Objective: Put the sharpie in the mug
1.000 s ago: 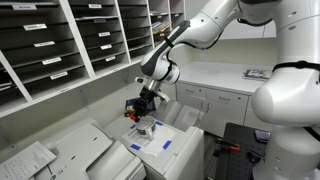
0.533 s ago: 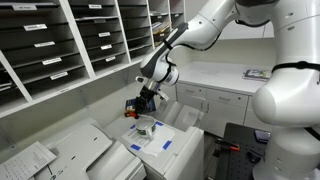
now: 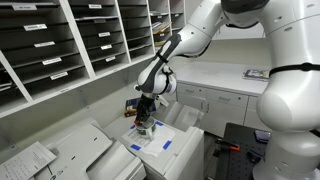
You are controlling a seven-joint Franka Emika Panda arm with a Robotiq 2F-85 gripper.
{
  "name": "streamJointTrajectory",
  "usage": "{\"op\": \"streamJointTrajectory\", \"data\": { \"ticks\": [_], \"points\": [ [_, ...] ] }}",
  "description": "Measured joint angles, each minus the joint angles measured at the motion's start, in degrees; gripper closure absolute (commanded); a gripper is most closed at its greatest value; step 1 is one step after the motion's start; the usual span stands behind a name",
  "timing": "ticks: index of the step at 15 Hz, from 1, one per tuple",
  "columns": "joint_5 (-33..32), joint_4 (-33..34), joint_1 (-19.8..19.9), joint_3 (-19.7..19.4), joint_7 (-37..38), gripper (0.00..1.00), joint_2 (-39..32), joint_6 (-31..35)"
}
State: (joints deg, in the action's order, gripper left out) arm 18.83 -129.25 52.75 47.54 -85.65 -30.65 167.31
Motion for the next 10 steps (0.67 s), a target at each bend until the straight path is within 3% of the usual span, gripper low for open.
{"op": "streamJointTrajectory", "data": {
  "ticks": [3, 6, 10],
  "points": [
    [-3.9, -1.4, -7.1, -6.4, 9.2, 0.00, 4.5, 4.3],
    [-9.2, -5.0, -16.9, -16.2, 21.1, 0.00, 13.6, 2.1],
    [-20.9, -9.1, -33.3, -33.5, 39.1, 0.00, 25.3, -8.9]
  ]
}}
